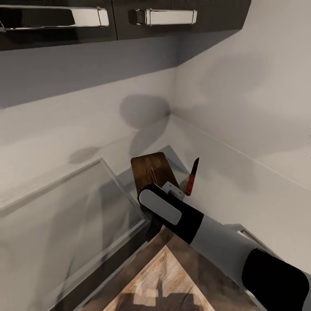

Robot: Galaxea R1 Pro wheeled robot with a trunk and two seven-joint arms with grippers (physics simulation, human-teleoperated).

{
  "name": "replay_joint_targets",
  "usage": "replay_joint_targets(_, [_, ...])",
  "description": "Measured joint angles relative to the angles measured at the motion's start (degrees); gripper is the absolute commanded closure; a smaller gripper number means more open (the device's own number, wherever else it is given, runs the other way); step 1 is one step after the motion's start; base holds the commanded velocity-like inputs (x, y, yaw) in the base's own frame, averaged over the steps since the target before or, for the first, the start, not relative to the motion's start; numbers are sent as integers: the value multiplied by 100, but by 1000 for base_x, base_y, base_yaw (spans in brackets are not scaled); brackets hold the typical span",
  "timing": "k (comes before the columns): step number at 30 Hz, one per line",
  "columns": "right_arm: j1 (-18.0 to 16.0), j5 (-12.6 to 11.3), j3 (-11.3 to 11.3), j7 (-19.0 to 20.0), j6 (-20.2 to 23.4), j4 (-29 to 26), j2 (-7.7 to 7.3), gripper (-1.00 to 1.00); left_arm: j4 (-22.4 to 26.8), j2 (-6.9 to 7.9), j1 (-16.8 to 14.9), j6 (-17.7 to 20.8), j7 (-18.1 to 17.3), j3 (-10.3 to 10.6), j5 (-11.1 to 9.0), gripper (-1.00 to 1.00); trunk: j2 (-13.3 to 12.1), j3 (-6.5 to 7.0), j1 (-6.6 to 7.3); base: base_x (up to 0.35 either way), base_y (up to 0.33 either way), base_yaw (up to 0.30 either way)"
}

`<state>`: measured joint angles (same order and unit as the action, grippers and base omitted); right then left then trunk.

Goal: In the kitchen, take the Vidalia onion out of the sink, dice it on the chopping board with the paring knife, put the diced onion into the bowl on the countertop, then place both the paring knife and the chopping board into the sink.

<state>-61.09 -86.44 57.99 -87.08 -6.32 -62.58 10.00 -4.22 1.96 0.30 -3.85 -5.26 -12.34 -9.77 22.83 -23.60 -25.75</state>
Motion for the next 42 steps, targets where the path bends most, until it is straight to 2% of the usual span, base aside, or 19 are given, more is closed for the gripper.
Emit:
replay_joint_targets(6, [-1, 59, 20, -16, 4, -125, 0, 100, 1, 3, 0, 0, 0, -1, 0, -100, 0, 55, 0, 0, 0, 0])
replay_joint_targets(8, [-1, 193, 20, -48, 5, -146, 0, 100, 1, 4, 1, -1, 0, -2, 0, -100, 0, 73, 0, 0, 0, 0])
replay_joint_targets(12, [-1, 657, 26, -165, 13, -261, 0, 100, 5, 0, 1, -9, 5, -6, 0, -100, 1, 109, 0, 0, 0, 0])
replay_joint_targets(13, [-1, 707, 28, -192, 13, -283, 0, 100, 6, 1, 0, -23, 6, -6, 0, -100, 0, 118, 0, 0, 0, 0])
replay_joint_targets(16, [0, 862, 44, -279, 22, -404, 0, 100, -1, -2, 0, -380, 19, -4, -12, -100, 0, 143, 0, 0, 0, 0])
replay_joint_targets(20, [0, 895, 50, -280, 45, -438, 0, 100, -2, -17, 0, -536, 24, 1, -16, -100, 0, 170, 0, 0, 0, 0])
replay_joint_targets(27, [0, 911, 38, -274, 506, -448, 0, 100, -2, -26, 0, -605, 48, -2, -17, -100, -1, 182, 0, 0, 0, 0])
replay_joint_targets(37, [0, 909, 44, -272, 568, -440, 0, 100, -2, -35, 0, -600, 52, -2, -18, -100, -1, 183, 0, 0, 0, 0])
replay_joint_targets(42, [0, 914, 42, -271, 670, -441, 0, 100, -2, -100, 0, -599, 52, -2, -17, -100, -1, 184, 0, 0, 0, 0])
